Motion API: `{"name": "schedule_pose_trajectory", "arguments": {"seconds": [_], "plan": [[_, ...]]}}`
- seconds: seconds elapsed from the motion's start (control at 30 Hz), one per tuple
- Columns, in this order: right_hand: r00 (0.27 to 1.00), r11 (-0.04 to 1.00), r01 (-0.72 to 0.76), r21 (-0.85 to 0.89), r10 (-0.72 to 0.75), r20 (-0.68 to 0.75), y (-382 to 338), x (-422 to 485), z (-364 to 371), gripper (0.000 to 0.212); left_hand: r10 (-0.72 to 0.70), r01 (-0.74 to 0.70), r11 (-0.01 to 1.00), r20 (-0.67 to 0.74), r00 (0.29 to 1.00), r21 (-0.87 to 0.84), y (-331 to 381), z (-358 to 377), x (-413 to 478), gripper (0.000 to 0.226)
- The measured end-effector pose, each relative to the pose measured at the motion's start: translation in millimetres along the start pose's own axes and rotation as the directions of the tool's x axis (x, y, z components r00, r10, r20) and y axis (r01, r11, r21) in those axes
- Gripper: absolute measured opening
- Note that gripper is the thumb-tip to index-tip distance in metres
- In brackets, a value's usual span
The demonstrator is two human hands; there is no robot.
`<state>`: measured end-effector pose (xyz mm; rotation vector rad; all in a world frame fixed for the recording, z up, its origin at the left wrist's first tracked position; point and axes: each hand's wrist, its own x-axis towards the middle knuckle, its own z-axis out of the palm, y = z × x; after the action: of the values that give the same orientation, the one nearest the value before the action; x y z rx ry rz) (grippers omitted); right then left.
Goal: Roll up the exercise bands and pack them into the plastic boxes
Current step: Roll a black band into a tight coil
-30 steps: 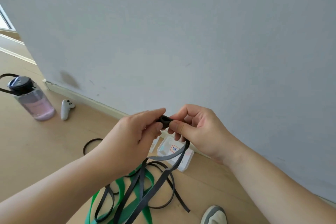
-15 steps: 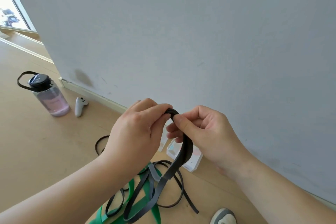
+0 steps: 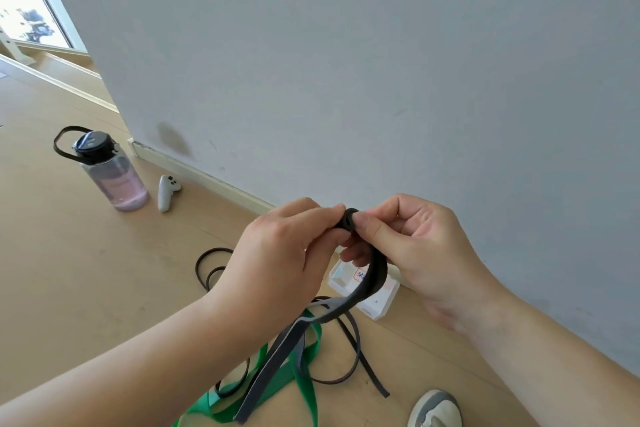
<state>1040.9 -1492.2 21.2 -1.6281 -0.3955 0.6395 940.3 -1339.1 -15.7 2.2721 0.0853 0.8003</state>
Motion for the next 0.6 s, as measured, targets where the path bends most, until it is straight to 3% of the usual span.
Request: {"name": "schedule_pose_trajectory", "arguments": {"seconds": [0.13, 0.3, 0.43, 0.6], "plan": [[0.998, 1.0, 0.004, -0.018, -0.003, 0.066, -1, 0, 6, 0.012, -0.046, 0.047, 0.998, 0.033, 0.998, -0.042, -4, -5, -4, 0.016], [0.991, 0.988, 0.062, -0.142, -0.044, 0.126, -7, 1, 9, 0.01, 0.043, -0.045, 0.999, 0.116, 0.992, 0.015, -11, -14, -2, 0.033], [0.992, 0.995, 0.046, -0.091, -0.035, 0.121, -3, 2, 19, 0.009, 0.027, -0.039, 0.997, 0.162, 0.986, 0.073, -18, -18, -1, 0.025], [0.995, 0.998, -0.015, 0.063, 0.009, 0.095, 6, 8, 27, 0.012, -0.009, 0.002, 0.993, 0.057, 0.998, 0.119, -19, -21, -1, 0.023]]}}
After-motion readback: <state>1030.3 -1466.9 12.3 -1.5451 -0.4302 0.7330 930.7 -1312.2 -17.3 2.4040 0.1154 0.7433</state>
